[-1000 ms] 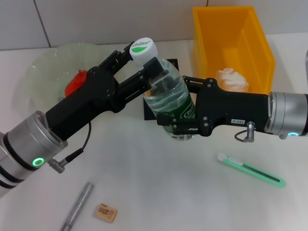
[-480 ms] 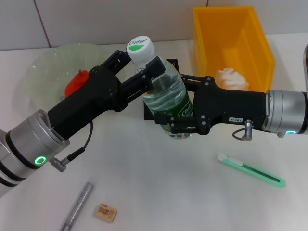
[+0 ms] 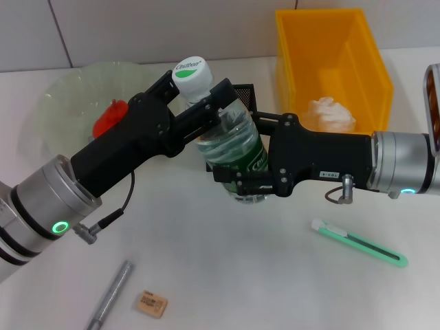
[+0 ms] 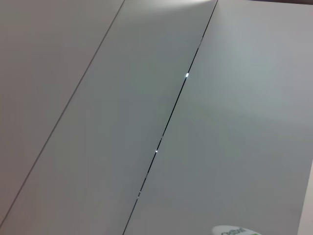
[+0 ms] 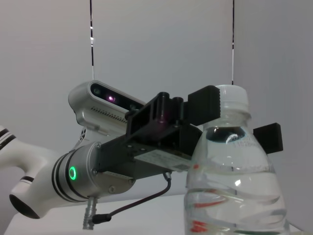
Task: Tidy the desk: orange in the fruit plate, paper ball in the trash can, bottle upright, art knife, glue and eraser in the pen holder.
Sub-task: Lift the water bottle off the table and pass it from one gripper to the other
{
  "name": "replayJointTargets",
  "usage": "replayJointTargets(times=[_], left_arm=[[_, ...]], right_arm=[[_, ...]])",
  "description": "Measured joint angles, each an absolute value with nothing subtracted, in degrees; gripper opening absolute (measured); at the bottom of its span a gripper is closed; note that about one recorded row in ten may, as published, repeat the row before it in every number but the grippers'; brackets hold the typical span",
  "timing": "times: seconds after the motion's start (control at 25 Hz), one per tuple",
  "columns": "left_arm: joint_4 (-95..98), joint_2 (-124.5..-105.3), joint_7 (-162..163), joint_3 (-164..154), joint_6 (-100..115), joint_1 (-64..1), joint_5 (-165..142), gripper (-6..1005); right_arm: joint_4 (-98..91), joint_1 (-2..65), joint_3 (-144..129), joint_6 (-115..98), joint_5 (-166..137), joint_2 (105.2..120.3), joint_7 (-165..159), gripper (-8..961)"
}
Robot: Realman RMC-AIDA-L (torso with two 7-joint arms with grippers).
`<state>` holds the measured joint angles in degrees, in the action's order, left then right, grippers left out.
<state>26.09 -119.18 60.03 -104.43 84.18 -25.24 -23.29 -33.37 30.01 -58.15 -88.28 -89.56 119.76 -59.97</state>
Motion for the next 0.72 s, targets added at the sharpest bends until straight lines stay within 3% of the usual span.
replayJointTargets(times=[0.72], left_arm=[[26.12,-119.18,56.75,-105.02,84.20,-25.45,-23.08,843]], right_arm=[[-32.78,30.16,-58.09,-87.79,-89.21,119.80,-59.85,761]])
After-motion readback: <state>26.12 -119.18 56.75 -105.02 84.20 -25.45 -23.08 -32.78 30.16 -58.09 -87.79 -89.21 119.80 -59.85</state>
